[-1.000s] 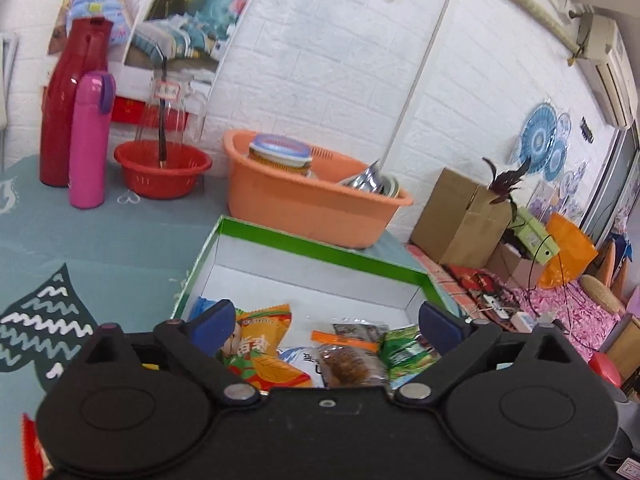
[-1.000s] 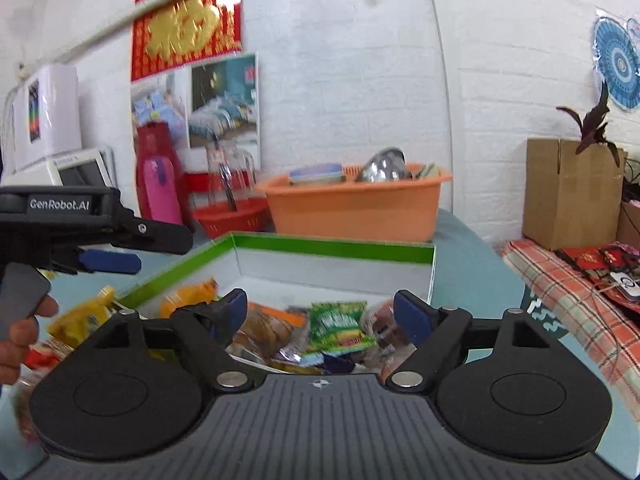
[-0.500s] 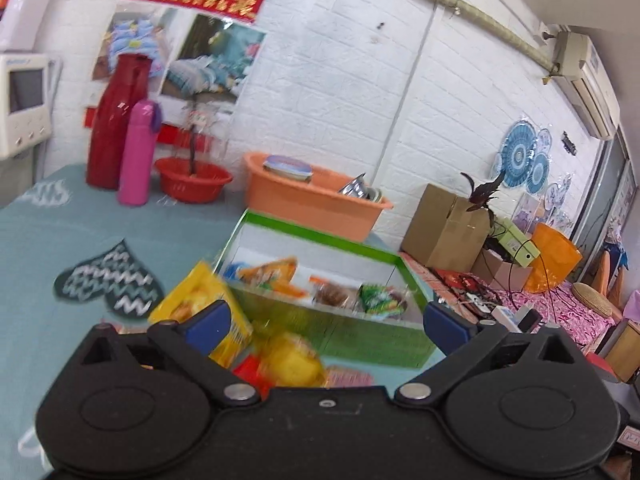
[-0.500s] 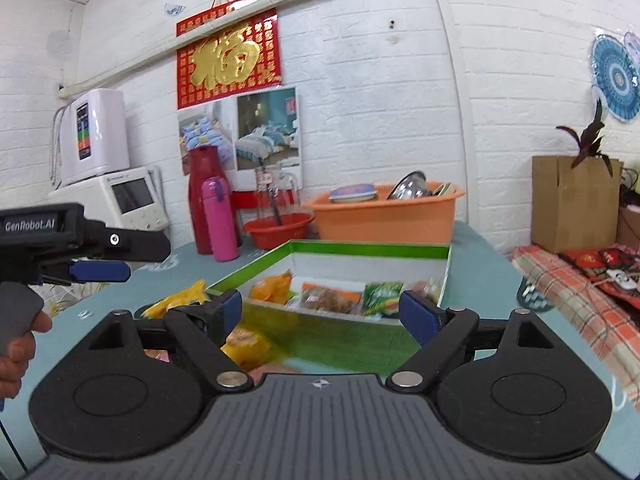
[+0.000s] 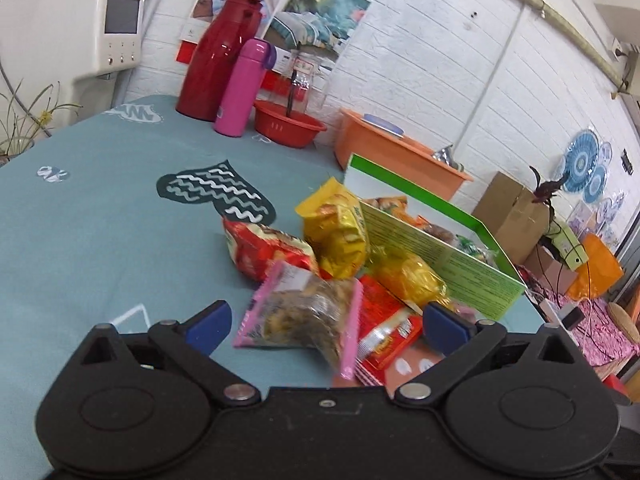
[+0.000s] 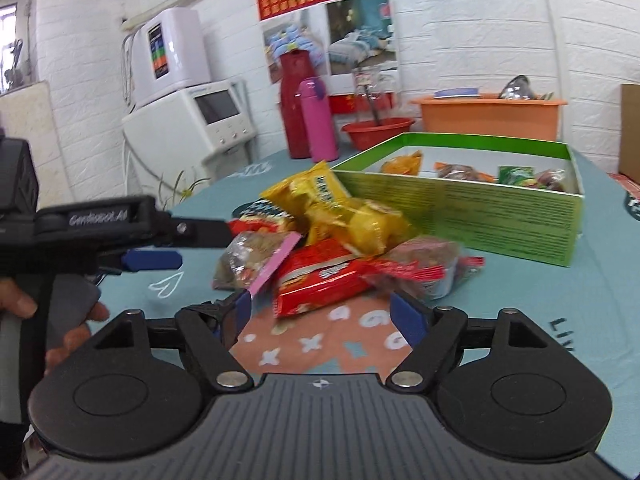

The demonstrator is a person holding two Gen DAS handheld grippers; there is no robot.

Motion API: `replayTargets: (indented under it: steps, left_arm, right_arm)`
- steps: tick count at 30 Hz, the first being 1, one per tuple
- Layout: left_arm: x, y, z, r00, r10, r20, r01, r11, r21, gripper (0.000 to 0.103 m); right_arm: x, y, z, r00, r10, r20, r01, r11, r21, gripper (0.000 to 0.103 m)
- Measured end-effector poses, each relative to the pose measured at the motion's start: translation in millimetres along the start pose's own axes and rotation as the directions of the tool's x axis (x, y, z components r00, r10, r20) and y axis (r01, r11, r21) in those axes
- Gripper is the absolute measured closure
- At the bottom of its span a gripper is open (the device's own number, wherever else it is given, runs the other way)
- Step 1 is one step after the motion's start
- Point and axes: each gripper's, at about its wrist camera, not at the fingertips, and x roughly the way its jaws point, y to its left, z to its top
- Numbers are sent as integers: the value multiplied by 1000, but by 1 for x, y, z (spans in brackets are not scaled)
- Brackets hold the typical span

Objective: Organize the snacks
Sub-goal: 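Move both tools back over the snack pile toward a pink-edged nut bag, then grasp the pink-edged clear nut bag with the left tool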

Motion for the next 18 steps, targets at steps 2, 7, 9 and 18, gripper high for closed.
replayTargets:
  steps: [2,7,9,18]
  left_arm:
    - [7,10,5,1000,-16,-15,15,1000,-21,0]
    - [27,38,11,989,-125,-79,112,982,-154,0]
    - [30,44,11,988,-133,-83,116,977,-178,0]
    - [47,51,9,976,-180,-125,157,972,-177,0]
  right_arm:
    - [5,8,0,1000,12,-8,-12,1000,-26,0]
    - [24,28,7,1000,23,-13,-25,992,-121,0]
    - [36,37,11,1000,14,-24,-18,985,-170,0]
    - [90,62,18,995,-18,-99,-18,938,-347,5]
